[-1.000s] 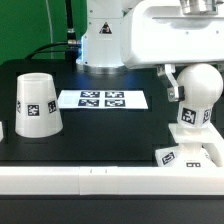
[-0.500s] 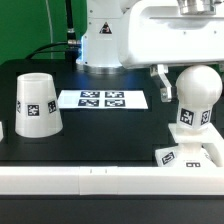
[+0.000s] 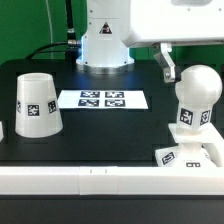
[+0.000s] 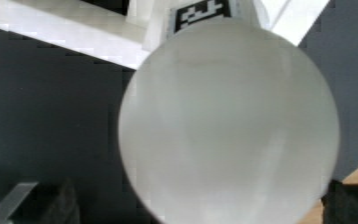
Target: Assemble lamp
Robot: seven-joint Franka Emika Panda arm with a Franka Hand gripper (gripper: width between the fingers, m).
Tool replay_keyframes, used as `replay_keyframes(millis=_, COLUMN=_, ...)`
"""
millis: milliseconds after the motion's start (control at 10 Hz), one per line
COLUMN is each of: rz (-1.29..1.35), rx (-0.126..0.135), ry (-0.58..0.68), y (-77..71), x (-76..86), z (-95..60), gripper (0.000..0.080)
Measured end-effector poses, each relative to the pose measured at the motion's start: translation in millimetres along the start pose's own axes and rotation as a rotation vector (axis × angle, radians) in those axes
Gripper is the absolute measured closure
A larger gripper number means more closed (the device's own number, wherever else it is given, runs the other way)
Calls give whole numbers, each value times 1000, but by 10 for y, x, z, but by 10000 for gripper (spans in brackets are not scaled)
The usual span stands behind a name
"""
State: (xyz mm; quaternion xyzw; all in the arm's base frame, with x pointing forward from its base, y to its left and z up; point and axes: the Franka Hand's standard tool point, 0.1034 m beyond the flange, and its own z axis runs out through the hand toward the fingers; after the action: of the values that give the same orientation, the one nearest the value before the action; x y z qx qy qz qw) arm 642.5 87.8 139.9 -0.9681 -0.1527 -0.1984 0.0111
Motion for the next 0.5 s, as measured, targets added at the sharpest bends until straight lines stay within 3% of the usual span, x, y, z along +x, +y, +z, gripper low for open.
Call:
replay_keyframes(millis=300, rz=-1, rx=11, ry=-34, y=-19, x=-21, z=20, gripper=101)
replay_keyframes(millis=500, rz=22, rx=56, ry=-189, y=-87, x=-85, z=73, gripper=101)
